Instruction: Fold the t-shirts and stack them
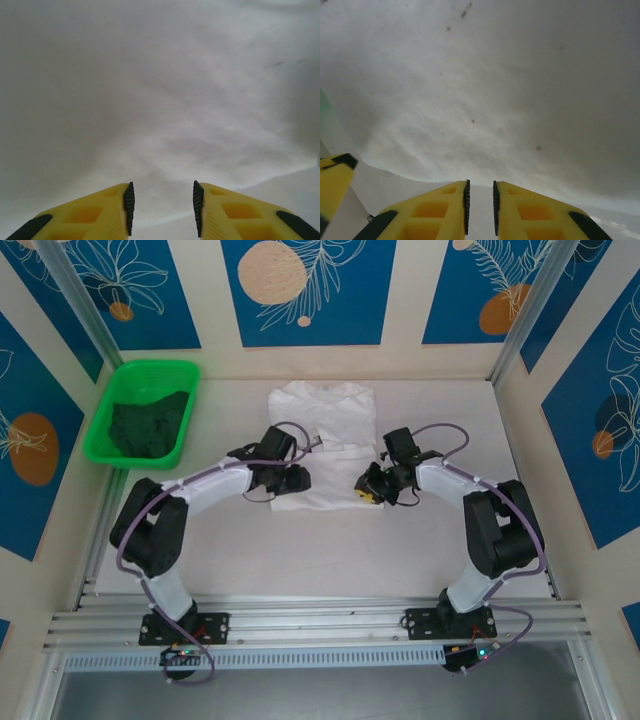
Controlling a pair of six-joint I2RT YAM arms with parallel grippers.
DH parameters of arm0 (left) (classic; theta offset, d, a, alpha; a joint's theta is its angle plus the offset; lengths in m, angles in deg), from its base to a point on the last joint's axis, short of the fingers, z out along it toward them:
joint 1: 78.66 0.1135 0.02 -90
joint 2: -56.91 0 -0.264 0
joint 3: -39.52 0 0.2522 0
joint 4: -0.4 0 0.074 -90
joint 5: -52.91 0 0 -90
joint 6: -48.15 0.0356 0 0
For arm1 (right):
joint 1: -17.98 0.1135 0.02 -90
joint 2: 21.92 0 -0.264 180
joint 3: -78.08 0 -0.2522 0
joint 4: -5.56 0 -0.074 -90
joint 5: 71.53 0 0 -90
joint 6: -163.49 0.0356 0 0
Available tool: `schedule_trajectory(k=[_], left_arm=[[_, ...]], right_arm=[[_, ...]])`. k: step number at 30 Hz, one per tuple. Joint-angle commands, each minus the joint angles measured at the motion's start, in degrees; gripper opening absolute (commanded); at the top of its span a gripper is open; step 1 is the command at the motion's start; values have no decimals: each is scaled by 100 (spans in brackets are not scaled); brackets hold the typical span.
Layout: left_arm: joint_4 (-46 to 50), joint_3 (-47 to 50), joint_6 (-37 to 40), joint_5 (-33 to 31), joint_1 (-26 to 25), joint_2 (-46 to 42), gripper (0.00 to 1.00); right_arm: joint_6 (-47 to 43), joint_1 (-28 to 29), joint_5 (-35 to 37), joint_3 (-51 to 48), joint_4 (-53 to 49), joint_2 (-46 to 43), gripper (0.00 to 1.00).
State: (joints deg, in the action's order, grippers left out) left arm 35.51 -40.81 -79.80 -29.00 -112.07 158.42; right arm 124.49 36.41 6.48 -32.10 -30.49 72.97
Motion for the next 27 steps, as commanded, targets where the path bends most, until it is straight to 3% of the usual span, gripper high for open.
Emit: schedule_trajectory(k=[1, 10, 19, 27], left_arm=[[17, 204, 254, -404, 87, 211, 37], [334, 797, 330, -672, 88, 134, 38], [306, 2251, 333, -475, 68, -1095, 40], [645, 3257, 124, -465, 71, -2475, 47]], right_arm=[[48, 22, 98, -138, 153, 292, 23], [182, 94, 616, -883, -57, 156, 26], [451, 617, 868, -1949, -40, -740, 29], [1332, 1437, 1283, -3009, -88, -2026, 35]])
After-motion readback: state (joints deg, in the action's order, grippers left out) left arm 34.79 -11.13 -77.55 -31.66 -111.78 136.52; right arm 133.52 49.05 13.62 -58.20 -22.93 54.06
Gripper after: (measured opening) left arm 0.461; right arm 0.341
